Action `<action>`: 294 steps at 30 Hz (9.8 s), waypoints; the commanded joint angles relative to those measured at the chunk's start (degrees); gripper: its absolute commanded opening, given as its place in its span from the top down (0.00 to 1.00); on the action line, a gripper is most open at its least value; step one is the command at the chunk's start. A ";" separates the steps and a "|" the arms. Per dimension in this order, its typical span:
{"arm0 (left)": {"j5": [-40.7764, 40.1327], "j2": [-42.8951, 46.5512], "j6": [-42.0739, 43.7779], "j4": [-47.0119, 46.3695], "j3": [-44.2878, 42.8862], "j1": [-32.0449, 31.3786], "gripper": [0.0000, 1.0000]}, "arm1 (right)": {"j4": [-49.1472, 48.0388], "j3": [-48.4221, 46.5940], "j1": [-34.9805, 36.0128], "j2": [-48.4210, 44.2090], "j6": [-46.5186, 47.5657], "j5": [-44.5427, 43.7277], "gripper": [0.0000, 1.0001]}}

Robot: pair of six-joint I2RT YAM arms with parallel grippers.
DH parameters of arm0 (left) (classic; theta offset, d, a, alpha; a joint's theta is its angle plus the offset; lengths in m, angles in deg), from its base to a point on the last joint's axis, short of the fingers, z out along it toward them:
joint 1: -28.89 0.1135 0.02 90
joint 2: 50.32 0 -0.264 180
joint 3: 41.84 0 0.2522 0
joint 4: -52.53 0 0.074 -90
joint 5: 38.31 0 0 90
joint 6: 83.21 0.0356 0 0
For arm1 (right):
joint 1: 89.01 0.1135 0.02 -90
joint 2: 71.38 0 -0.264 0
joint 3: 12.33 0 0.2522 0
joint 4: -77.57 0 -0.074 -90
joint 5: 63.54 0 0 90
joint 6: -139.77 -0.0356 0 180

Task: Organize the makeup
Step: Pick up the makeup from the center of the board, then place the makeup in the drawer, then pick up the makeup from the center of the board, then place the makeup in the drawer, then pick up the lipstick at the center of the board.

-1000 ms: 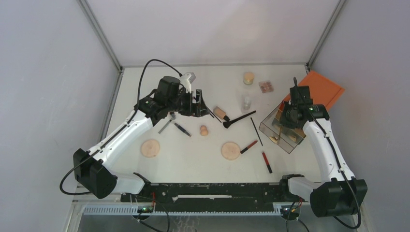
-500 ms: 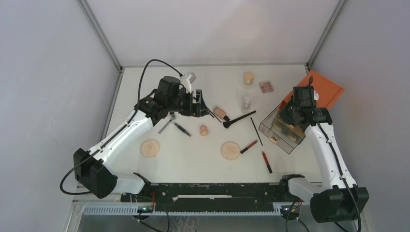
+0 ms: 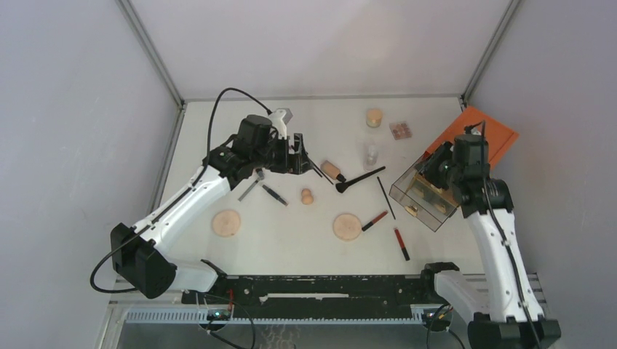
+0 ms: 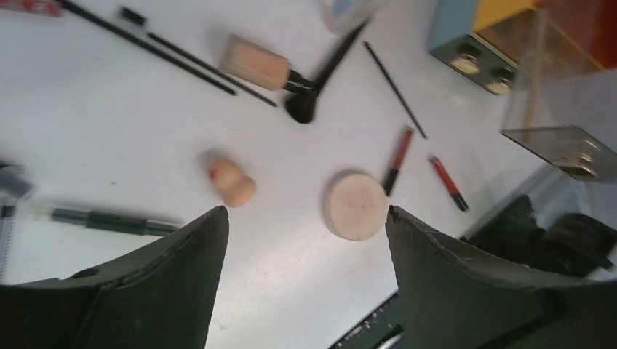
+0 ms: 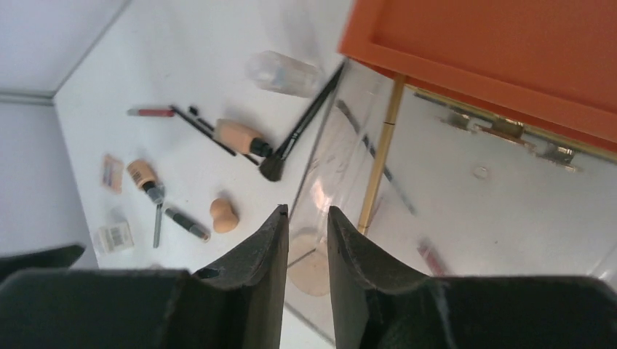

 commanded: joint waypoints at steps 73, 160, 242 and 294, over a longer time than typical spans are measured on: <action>9.75 8.22 -27.30 -38.20 13.28 0.52 1.00 | -50.53 1.71 33.69 15.88 -3.80 25.79 0.38; -24.08 -27.44 9.56 8.04 2.08 18.54 0.66 | -6.86 7.99 2.99 -14.24 -5.59 -1.87 0.15; 8.47 -4.34 2.97 11.12 -12.46 2.54 0.26 | -5.58 0.12 0.21 -17.60 6.85 -3.61 1.00; -24.90 -67.39 -26.70 23.43 -63.26 17.17 0.32 | -6.04 1.66 -4.68 -11.49 9.71 1.19 0.32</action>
